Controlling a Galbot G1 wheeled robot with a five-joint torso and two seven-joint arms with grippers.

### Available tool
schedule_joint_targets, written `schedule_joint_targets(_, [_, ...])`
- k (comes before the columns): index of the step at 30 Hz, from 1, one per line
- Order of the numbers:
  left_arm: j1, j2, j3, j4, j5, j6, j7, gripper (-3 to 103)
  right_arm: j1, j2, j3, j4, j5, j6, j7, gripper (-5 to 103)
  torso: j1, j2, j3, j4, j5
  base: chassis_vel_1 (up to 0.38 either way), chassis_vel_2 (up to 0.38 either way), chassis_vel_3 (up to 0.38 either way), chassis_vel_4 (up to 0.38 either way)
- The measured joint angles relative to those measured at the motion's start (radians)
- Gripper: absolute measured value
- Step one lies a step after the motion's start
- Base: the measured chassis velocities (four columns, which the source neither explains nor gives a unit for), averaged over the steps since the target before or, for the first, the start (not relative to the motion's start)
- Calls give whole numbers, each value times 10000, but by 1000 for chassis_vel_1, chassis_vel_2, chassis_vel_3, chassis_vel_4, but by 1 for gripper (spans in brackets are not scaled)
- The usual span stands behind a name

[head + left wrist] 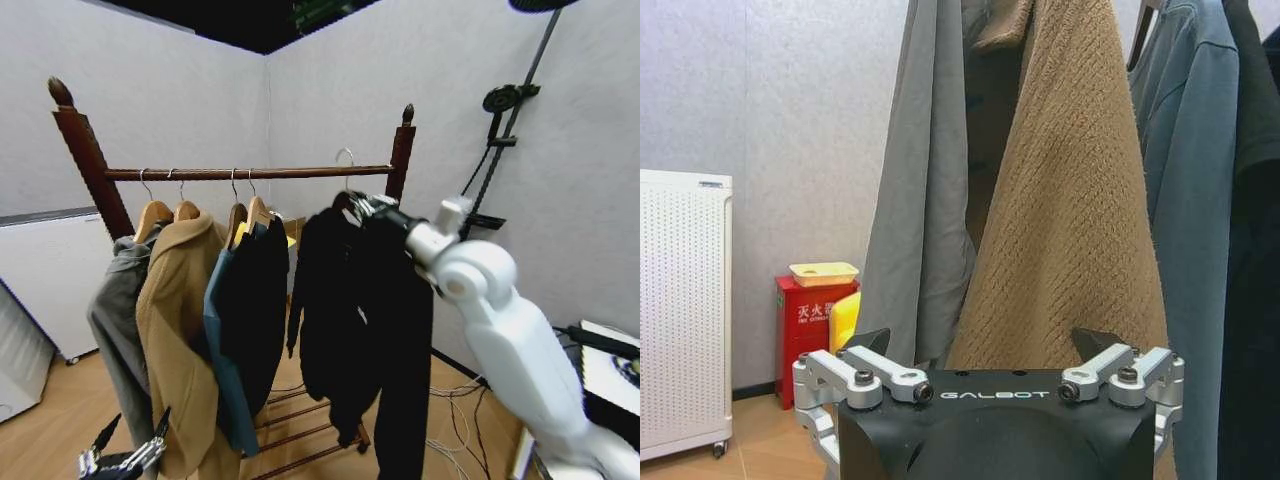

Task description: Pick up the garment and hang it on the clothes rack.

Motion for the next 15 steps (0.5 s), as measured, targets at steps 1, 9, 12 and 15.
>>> schedule_joint_targets(1, [0,0,0,0,0,0,2,100,316,184,-329,-249,9,-132,134,9,0,0,0,0,0,0,0,0,0])
schedule_joint_targets(9, [0,0,0,0,0,0,0,100,1459,1115,-1532,-1479,-63,-279,850,9,0,0,-1,1,-2,0,0,0,0])
schedule_joint_targets(12, [0,0,0,-1,1,0,0,100,1605,1248,-1629,-1666,-101,-279,853,9,0,0,-1,0,-2,0,0,0,0])
schedule_joint_targets(15, [0,0,0,0,0,0,-1,100,2005,1555,-1941,-2218,-134,-280,847,9,0,0,-1,-2,-1,0,0,0,0])
